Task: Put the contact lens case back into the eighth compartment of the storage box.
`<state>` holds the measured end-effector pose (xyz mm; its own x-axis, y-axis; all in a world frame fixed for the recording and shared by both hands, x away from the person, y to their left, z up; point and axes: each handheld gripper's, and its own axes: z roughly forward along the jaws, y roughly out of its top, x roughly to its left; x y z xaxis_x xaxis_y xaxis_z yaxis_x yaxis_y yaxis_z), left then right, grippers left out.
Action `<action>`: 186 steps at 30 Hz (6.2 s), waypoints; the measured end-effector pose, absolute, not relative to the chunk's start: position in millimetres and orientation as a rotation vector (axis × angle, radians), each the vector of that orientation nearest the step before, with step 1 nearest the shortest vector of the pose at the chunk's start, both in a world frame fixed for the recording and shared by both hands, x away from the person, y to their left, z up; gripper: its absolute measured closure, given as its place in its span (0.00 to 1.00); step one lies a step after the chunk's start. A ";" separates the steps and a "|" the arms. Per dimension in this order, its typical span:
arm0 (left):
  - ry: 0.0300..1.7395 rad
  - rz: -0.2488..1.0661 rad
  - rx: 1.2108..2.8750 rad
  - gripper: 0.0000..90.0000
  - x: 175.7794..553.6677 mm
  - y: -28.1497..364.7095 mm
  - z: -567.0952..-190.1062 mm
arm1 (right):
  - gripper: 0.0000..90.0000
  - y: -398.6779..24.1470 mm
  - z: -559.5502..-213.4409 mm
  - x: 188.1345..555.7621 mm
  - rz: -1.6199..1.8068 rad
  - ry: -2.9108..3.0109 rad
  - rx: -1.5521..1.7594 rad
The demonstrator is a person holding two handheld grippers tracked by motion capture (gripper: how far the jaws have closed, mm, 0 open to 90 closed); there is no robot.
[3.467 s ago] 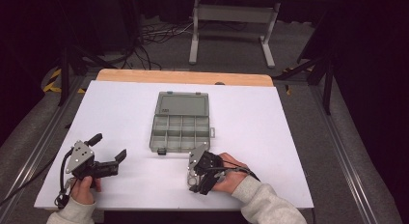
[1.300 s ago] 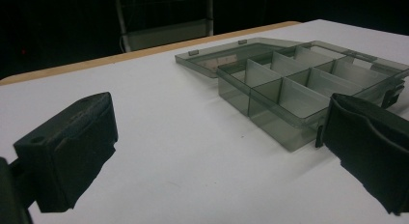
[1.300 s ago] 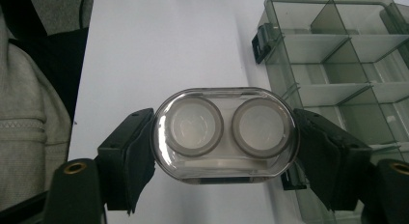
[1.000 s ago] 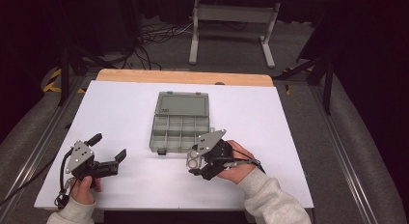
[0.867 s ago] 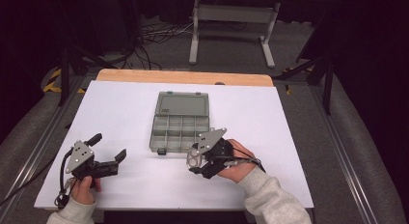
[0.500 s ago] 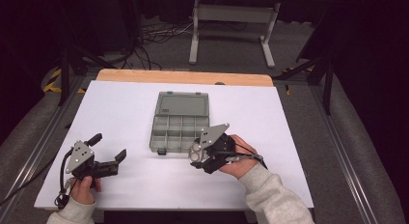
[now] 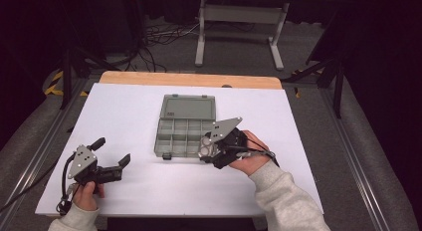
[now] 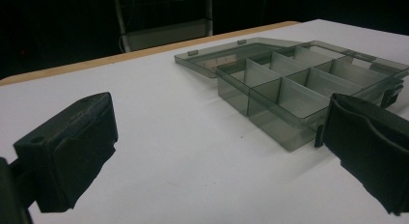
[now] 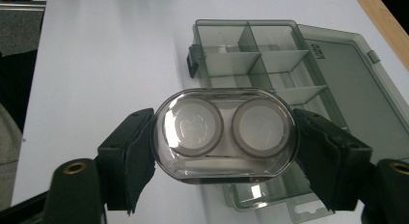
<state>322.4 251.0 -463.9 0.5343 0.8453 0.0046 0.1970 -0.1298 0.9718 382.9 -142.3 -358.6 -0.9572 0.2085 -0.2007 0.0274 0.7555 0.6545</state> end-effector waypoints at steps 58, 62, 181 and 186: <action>0.899 0.710 1.635 0.00 322.6 251.2 -464.1 | 0.29 -146.4 -390.8 453.7 0.894 2.759 0.241; 0.899 0.710 1.637 0.00 322.5 251.3 -464.0 | 0.29 -146.8 -393.4 454.6 0.887 2.771 0.242; 0.902 0.714 1.639 0.00 322.3 251.0 -463.9 | 0.01 -198.3 -348.7 385.0 1.241 2.515 0.448; 0.903 0.715 1.639 0.00 322.3 250.9 -463.9 | 0.01 -210.5 -353.1 374.9 1.313 2.460 0.492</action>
<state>322.3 250.9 -463.9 0.5308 0.8475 0.0052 0.1995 -0.1308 0.9711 374.9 -210.5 -353.1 -0.8933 0.4363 -0.1080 0.1530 0.5212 0.8396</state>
